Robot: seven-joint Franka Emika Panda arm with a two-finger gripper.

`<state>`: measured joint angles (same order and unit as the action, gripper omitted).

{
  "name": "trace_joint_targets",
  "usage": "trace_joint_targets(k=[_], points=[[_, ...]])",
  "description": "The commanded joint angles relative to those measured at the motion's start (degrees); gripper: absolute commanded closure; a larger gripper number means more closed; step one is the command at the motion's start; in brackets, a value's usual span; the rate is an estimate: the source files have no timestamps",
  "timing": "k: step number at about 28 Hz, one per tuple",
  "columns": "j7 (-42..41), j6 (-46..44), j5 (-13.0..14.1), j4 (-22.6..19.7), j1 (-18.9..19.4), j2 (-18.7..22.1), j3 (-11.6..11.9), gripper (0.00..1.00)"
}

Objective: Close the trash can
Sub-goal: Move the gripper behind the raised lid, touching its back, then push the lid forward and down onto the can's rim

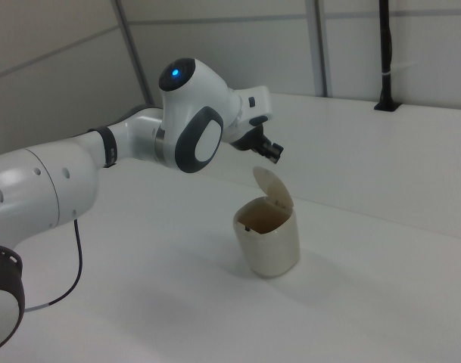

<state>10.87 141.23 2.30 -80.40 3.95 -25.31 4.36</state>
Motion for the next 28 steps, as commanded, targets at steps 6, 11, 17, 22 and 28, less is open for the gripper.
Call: trace_joint_targets(k=[6,11,17,22,28], points=[[0.5,-13.2,0.5,-1.0,0.4,1.9,-0.2,1.00],[0.2,-16.3,0.4,-1.1,0.5,1.9,-0.2,1.00],[-2.9,-22.0,-0.8,-2.6,0.8,1.8,-0.4,1.00],[-3.0,-22.4,-1.5,-3.7,1.1,1.5,-0.6,1.00],[-3.0,-22.4,-2.6,-5.6,1.7,1.1,-0.6,1.00]])
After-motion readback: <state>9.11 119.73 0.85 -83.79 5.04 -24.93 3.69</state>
